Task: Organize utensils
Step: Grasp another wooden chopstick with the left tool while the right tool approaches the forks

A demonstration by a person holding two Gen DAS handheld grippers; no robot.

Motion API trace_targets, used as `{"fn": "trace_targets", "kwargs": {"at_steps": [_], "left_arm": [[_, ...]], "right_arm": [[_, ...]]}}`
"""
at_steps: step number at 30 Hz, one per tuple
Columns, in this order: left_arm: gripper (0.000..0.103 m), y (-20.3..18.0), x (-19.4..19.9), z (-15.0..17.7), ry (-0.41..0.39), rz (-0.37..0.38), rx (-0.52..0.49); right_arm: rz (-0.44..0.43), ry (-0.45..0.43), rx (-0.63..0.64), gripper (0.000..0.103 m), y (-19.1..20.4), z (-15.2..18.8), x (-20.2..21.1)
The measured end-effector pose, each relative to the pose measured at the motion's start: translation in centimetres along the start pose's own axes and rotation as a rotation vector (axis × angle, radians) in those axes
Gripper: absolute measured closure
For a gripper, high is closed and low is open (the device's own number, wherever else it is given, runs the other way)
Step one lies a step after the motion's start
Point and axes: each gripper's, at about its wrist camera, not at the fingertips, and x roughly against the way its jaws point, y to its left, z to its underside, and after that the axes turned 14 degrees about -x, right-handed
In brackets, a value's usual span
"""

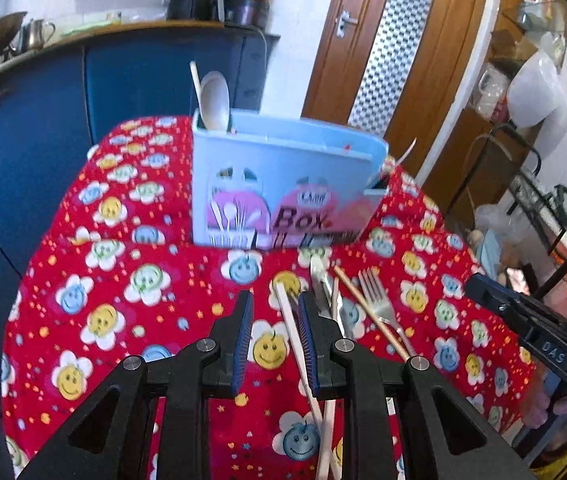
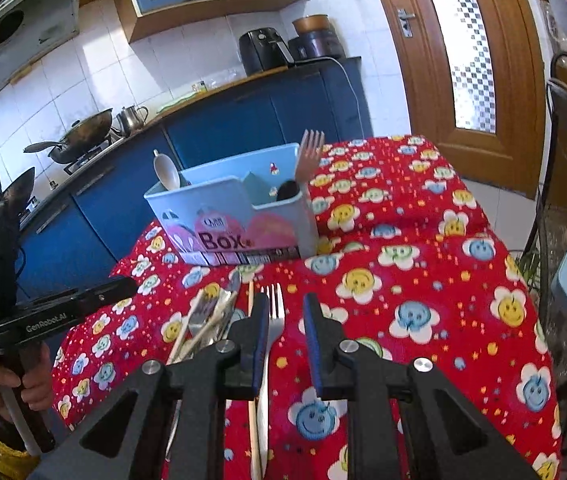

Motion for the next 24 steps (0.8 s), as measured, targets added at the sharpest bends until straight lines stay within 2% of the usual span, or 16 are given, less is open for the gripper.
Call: {"fn": "trace_targets", "kwargs": {"at_steps": [2, 7, 14, 21, 24], "left_arm": [[0.080, -0.1, -1.1, 0.2, 0.047, -0.014, 0.000], [0.080, -0.5, -3.0, 1.0, 0.126, 0.013, 0.003], [0.080, -1.6, -4.1, 0.9, 0.175, 0.040, -0.015], [0.080, -1.1, -5.5, 0.7, 0.247, 0.069, 0.027], [0.080, -1.2, -5.8, 0.7, 0.250, 0.067, 0.025]], "right_arm": [[0.005, 0.001, -0.009, 0.080, -0.4, 0.4, 0.1], [0.024, 0.020, -0.029, 0.079, -1.4, 1.3, -0.1], [0.028, 0.022, -0.050, 0.079, -2.6, 1.7, -0.2], [0.019, 0.037, -0.051, 0.078, -2.7, 1.8, -0.6], [0.016, 0.037, -0.048, 0.078, -2.7, 1.7, -0.6]]}}
